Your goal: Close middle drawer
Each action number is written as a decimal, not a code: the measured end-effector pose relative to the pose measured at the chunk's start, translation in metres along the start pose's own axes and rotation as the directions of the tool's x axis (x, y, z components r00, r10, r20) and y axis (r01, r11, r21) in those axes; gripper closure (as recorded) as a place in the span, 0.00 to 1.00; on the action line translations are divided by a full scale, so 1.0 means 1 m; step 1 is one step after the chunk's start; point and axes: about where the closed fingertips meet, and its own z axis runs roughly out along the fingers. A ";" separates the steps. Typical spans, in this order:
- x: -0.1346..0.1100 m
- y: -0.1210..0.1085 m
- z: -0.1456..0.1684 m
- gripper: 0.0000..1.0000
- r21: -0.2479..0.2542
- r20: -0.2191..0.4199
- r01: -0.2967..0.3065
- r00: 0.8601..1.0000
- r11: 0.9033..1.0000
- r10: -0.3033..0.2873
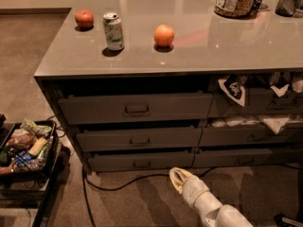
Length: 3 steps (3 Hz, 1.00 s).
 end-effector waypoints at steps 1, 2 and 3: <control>-0.002 0.001 -0.001 1.00 -0.012 0.019 0.004 1.000 1.000 -0.004; 0.012 -0.021 -0.004 1.00 -0.070 0.037 0.055 0.998 0.996 -0.052; 0.006 -0.067 -0.023 1.00 -0.133 0.088 0.170 0.983 0.977 -0.159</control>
Offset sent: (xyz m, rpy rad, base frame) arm 0.0114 -0.0552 0.0511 -0.1446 -0.0630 0.3286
